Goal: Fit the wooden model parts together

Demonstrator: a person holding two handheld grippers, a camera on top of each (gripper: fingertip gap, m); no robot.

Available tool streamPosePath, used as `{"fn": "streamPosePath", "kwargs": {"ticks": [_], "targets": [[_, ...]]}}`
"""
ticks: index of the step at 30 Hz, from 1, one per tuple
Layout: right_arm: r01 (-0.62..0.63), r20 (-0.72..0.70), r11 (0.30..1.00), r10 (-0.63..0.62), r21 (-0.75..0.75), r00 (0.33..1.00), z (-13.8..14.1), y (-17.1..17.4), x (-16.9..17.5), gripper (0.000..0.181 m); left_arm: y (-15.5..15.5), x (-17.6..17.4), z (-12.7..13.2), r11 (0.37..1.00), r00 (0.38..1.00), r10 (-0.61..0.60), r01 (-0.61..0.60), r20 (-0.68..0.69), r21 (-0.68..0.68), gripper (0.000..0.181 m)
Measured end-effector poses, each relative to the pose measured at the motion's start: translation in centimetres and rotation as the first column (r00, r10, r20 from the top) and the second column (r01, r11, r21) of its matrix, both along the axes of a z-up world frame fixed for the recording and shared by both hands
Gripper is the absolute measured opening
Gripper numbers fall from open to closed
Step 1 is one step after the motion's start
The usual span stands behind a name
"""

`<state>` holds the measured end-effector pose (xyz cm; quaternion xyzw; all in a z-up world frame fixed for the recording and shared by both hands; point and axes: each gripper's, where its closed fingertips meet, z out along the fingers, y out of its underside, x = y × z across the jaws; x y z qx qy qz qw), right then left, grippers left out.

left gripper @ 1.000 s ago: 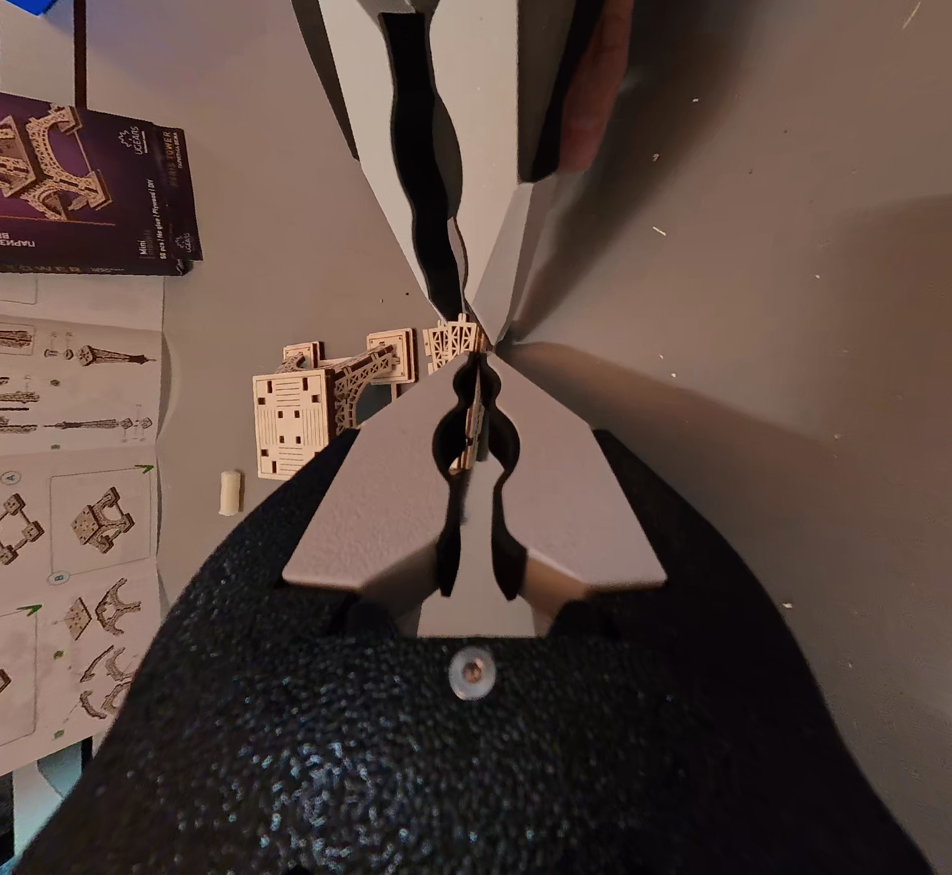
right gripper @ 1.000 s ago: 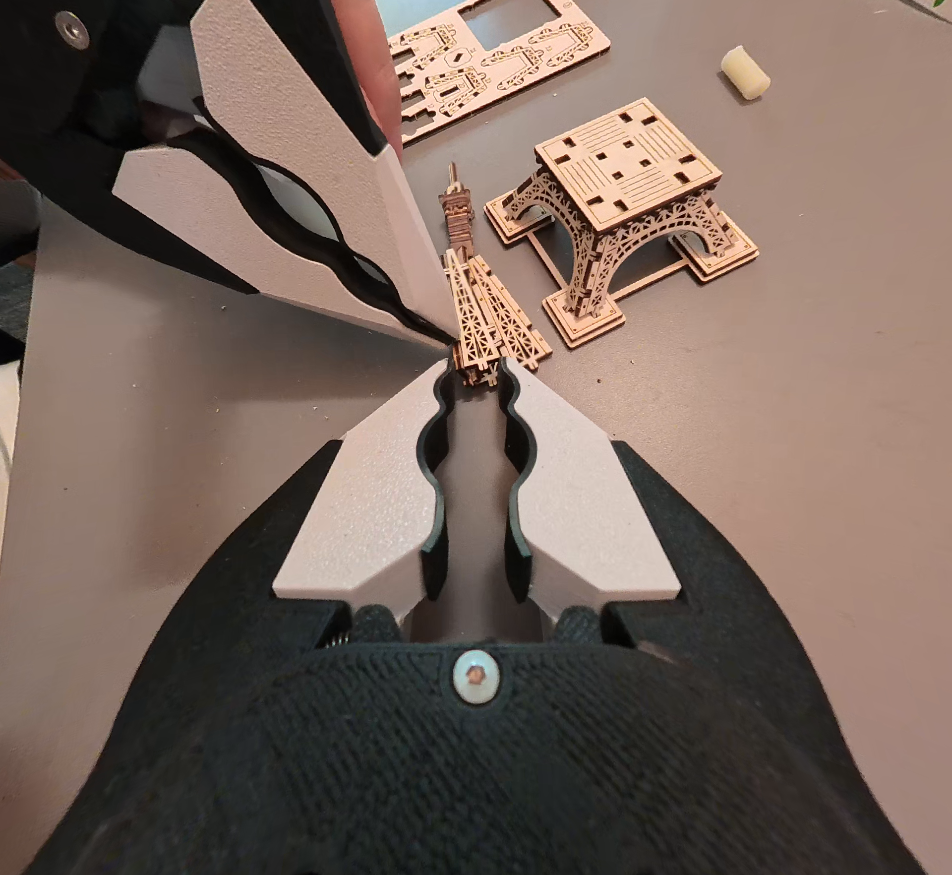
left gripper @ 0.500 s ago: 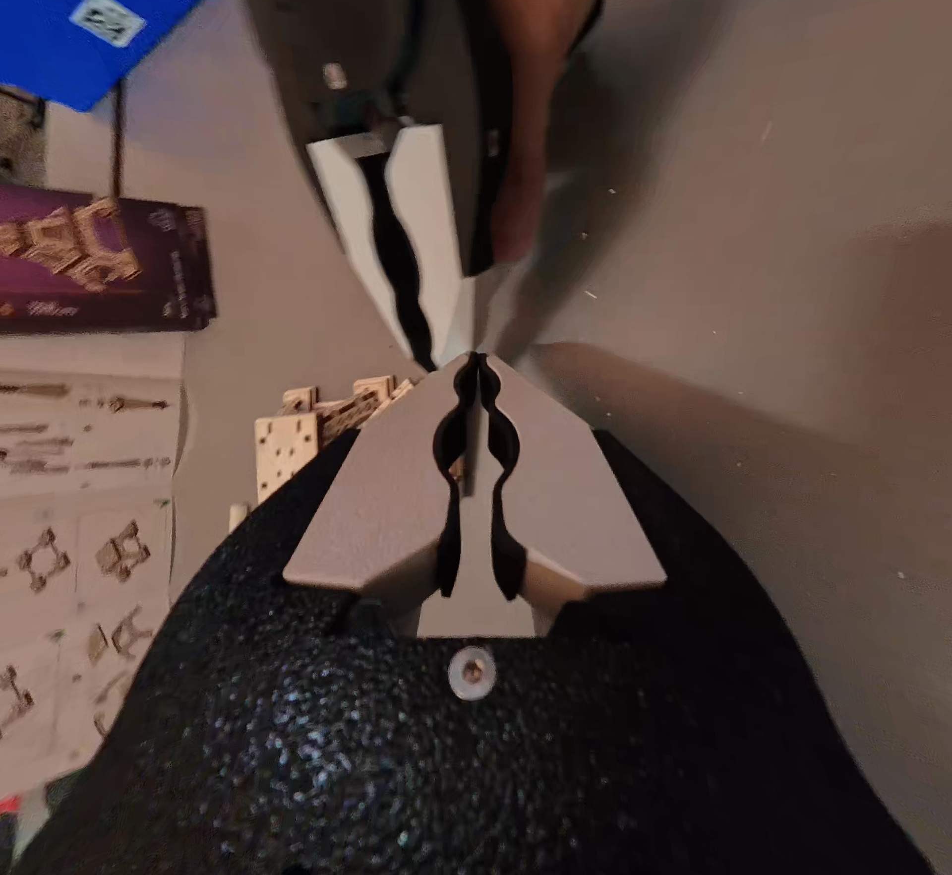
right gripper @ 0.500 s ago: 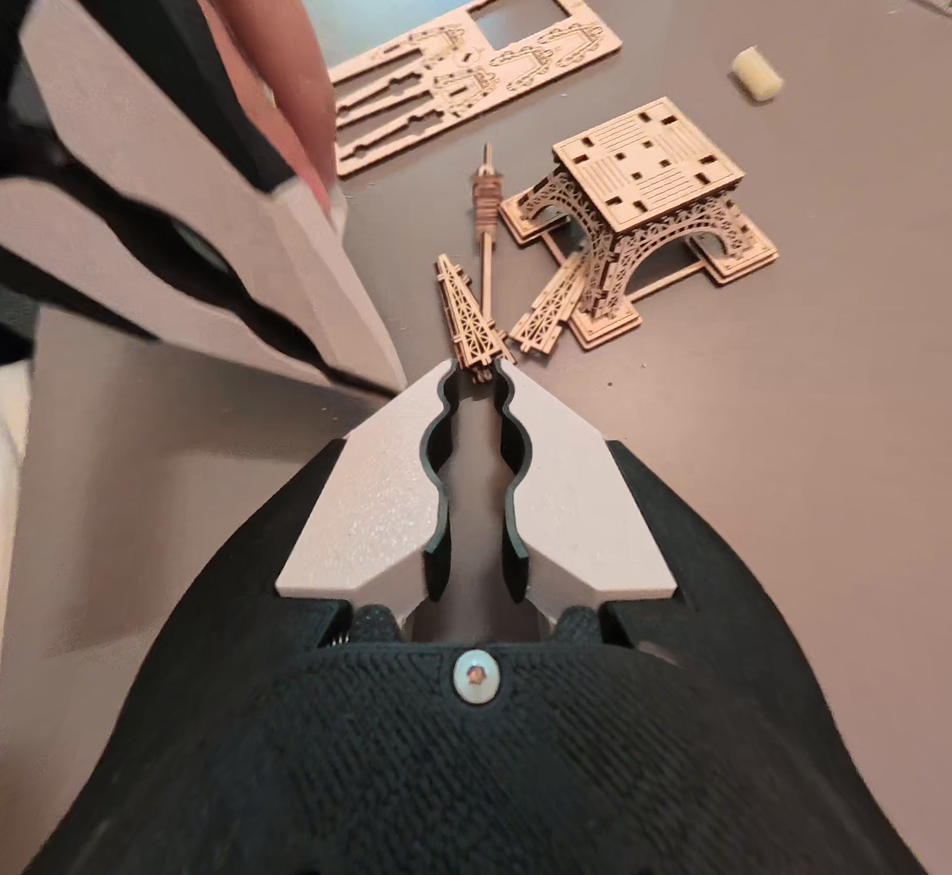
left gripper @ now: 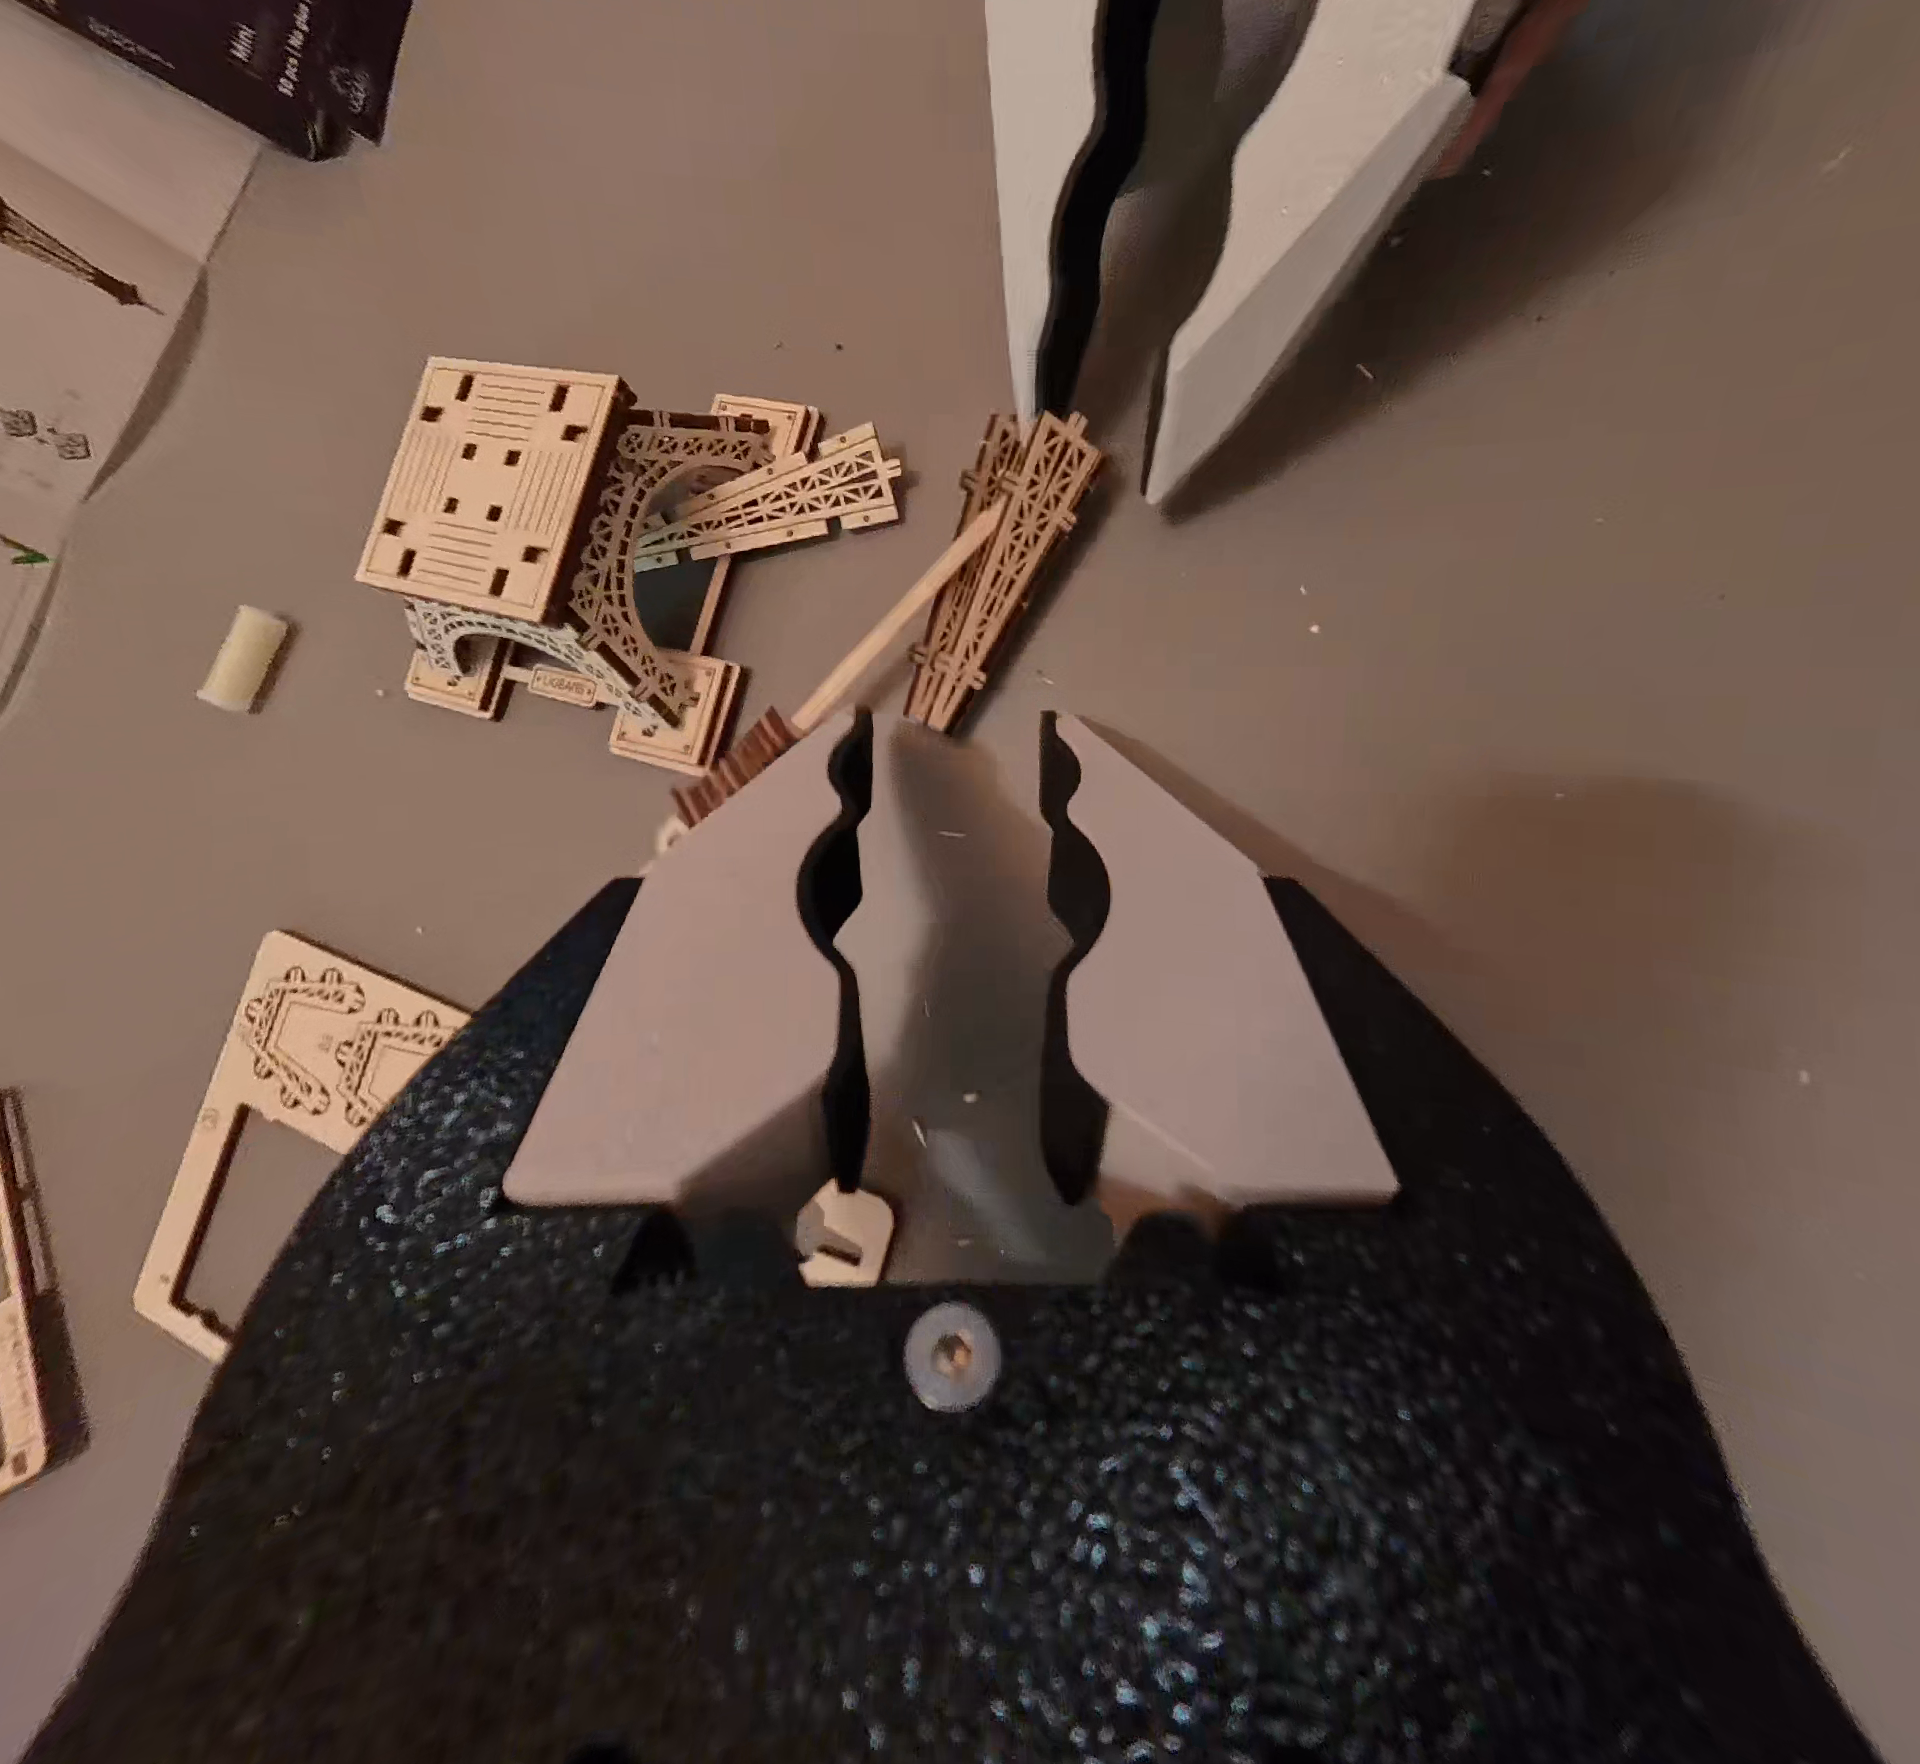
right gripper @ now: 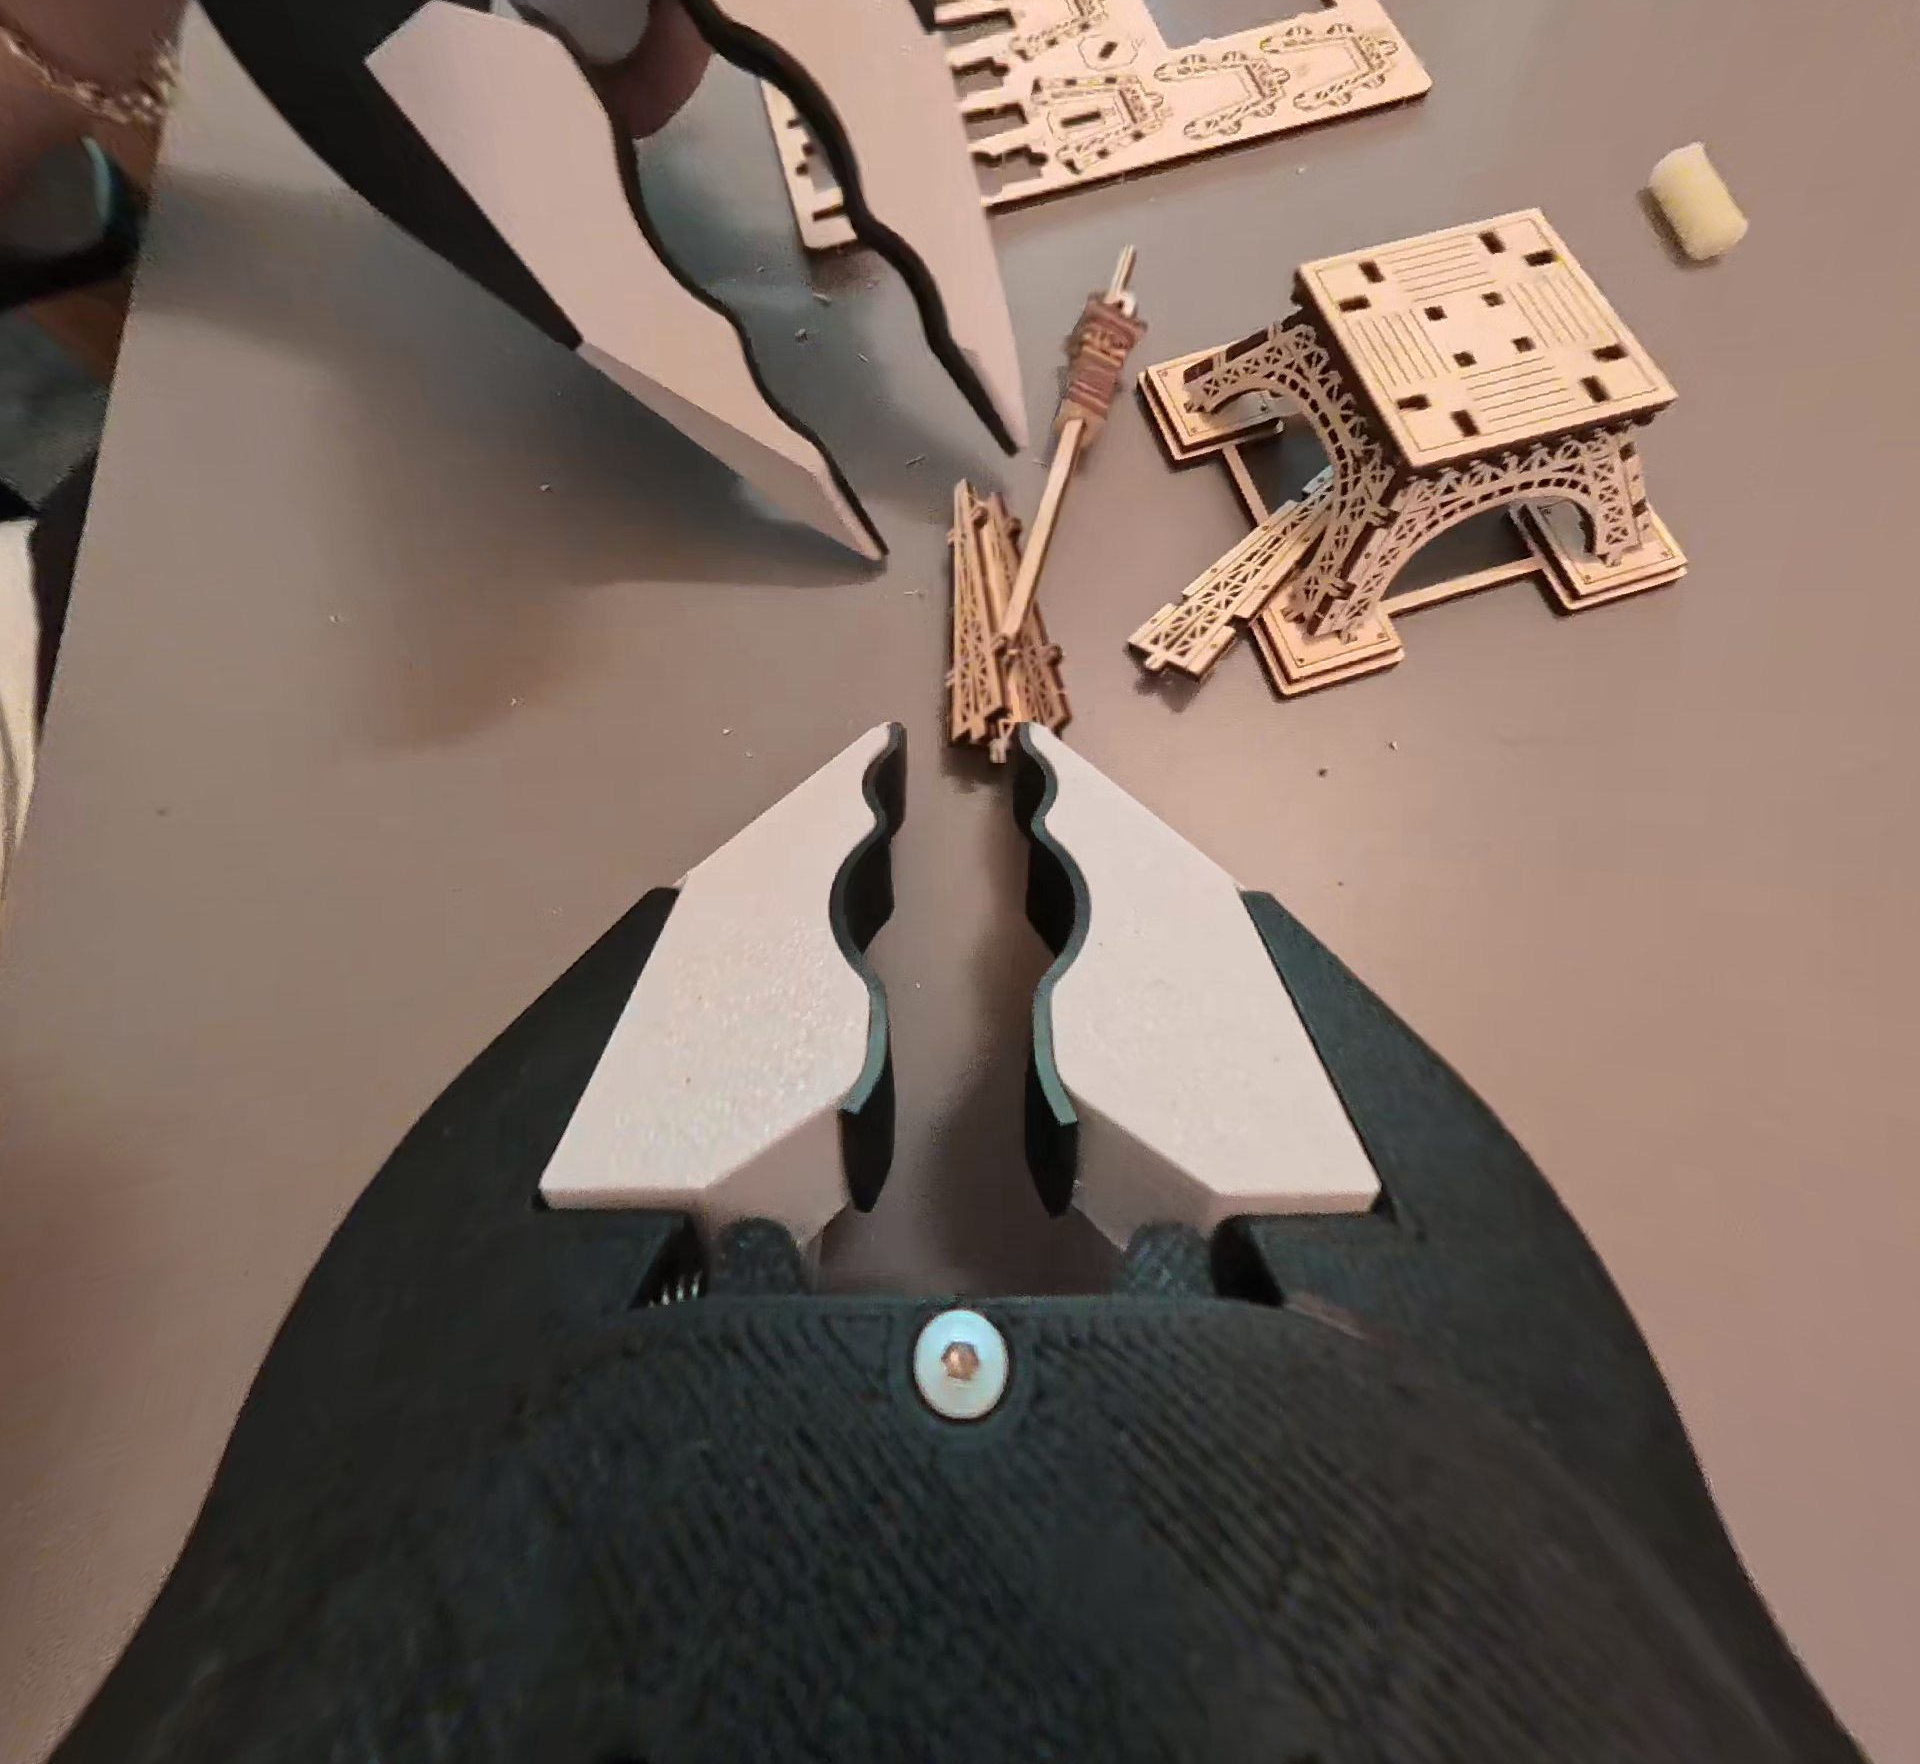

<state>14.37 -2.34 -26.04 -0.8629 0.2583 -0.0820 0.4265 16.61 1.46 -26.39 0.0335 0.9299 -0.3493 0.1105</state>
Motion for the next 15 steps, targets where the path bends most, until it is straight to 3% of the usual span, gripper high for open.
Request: {"fn": "streamPosePath", "kwargs": {"ticks": [1, 9, 15], "targets": [[-0.003, 0.009, 1.0, 0.003, -0.007, 1.0, 0.0, 0.1, 0.0, 0.02, -0.2, 0.0, -0.1, 1.0, 1.0, -0.013, 0.013, -0.002, 0.003, 0.03], [-0.048, 0.125, 0.995, 0.059, -0.088, 0.99, -0.1, 0.4, -0.8, 0.024, -1.1, -0.2, -0.1, 0.999, 0.999, -0.048, 0.048, 0.026, -0.008, 0.015], [0.009, 0.206, 0.991, 0.019, -0.134, 0.978, 0.8, -0.4, -0.1, 0.018, -1.1, -0.3, -0.1, 0.998, 0.994, -0.06, 0.062, 0.087, -0.017, 0.012]]}}
